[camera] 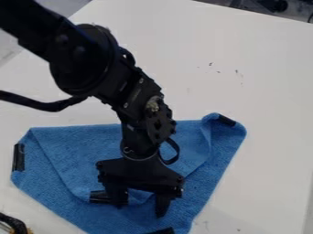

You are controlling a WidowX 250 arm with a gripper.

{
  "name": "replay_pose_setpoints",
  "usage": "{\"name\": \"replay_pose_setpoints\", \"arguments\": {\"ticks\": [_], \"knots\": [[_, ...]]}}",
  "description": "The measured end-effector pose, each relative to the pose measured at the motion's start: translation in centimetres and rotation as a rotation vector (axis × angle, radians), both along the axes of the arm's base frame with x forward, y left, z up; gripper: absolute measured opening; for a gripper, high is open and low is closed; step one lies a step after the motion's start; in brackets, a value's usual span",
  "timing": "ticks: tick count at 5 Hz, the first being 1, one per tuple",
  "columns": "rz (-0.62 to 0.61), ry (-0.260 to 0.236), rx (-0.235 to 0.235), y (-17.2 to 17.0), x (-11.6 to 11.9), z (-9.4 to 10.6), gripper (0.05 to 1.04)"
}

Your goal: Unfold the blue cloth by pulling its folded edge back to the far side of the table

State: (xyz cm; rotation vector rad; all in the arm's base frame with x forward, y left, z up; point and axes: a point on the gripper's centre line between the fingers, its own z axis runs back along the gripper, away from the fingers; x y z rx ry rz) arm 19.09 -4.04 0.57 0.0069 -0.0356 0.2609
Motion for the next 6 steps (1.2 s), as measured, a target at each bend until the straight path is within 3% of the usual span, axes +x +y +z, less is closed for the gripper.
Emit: {"name": "replay_pose_setpoints", "arguments": {"ticks": [2,3,4,5,6], "knots": [[0.014,0.015,-0.002,0.7,0.1,-0.2,0.382],[0.014,0.021,0.001,0.6,0.1,-0.2,0.178],[0.021,0.046,0.006,0.5,-0.1,0.1,0.068],[-0.003,0.077,0.069,0.5,1.4,2.4,0.055],[-0.048,0.067,0.147,1.7,4.1,5.5,0.054]]}}
